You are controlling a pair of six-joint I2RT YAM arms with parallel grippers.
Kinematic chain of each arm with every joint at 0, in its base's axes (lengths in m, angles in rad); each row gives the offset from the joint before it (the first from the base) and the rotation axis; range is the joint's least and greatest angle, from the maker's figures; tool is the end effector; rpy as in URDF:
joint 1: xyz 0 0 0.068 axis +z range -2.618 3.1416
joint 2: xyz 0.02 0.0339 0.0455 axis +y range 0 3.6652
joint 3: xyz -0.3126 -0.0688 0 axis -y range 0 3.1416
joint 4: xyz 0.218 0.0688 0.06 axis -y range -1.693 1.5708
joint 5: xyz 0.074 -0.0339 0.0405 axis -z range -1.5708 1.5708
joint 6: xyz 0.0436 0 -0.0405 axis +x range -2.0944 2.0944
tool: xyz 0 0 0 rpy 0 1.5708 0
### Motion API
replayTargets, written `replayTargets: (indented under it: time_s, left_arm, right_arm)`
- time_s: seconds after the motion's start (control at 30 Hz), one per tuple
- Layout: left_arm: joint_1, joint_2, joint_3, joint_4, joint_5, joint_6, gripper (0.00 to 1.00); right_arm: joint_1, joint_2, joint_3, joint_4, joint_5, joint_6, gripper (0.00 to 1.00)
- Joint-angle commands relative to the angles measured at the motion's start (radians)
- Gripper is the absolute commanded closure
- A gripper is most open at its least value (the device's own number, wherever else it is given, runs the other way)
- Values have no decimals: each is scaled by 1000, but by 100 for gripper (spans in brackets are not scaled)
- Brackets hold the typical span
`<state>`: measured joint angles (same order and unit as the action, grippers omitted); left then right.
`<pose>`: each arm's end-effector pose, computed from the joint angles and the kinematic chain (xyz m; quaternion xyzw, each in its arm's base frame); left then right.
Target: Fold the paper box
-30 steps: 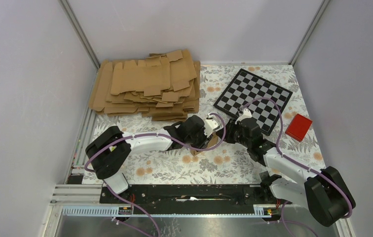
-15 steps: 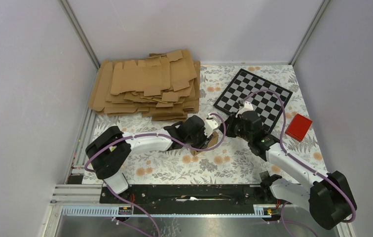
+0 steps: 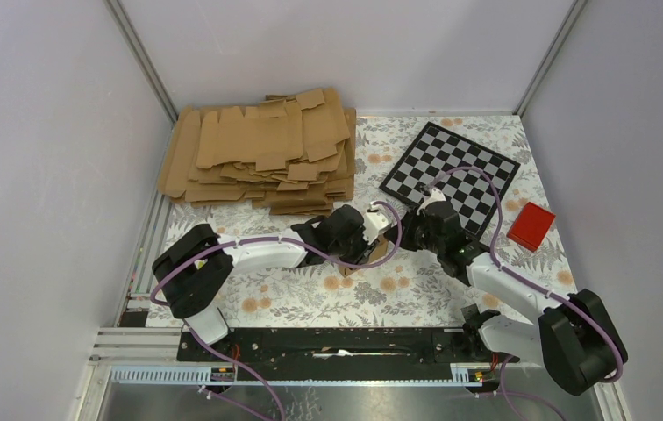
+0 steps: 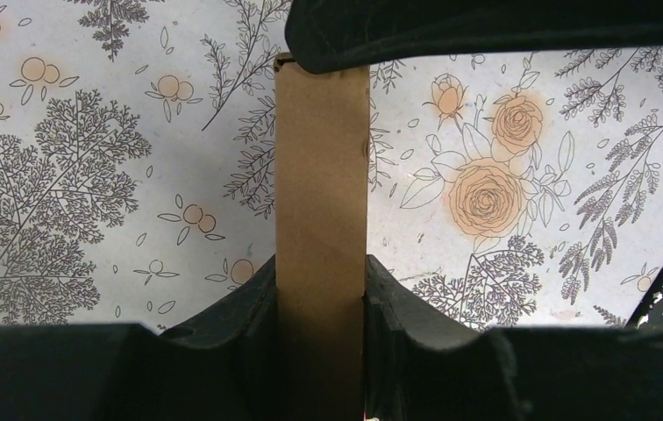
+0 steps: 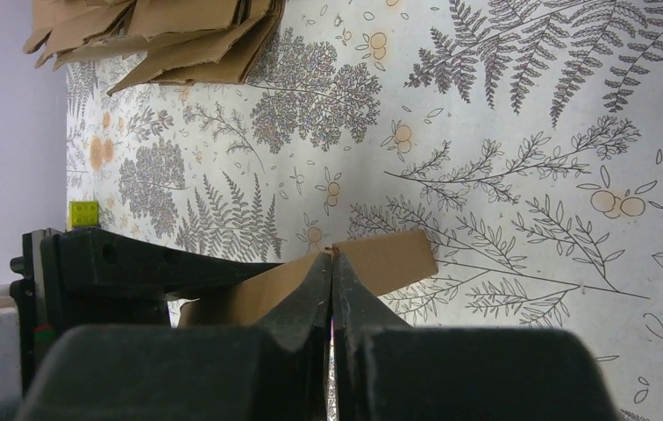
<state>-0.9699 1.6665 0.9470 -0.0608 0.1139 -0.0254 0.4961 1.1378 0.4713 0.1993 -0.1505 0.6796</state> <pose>0.1863 -0.2806 0.2436 0.4387 0.8106 -0.2297 0.3127 0.1744 0.1018 0.2569 0.0386 0.8492 0.3432 0.3995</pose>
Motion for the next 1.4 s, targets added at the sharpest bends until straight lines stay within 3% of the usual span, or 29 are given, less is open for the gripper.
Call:
replayTargets:
  time_s: [0.0, 0.17, 0.5, 0.77, 1.1, 1.23, 1.37]
  left_arm:
    - [0, 17, 16, -18, -7, 7, 79]
    - [0, 15, 15, -19, -11, 7, 79]
    - [0, 17, 16, -18, -7, 8, 79]
    - [-1, 16, 16, -18, -5, 8, 79]
    - [-1, 24, 19, -18, -5, 8, 79]
    - [-1, 24, 19, -16, -4, 8, 79]
    - [-2, 17, 14, -11, -6, 7, 69]
  right_arm:
    - [-1, -19, 67, -104, -1, -14, 100]
    - [-1, -37, 127, -114, -63, 2, 100]
    - [-2, 44, -53, -62, 26, -4, 100]
    - [-2, -44, 167, -162, 8, -36, 100]
    - [-2, 86, 40, -75, -53, -20, 100]
    - [-2, 35, 61, -129, -1, -74, 100]
    - [-2, -30, 98, -192, 58, -140, 88]
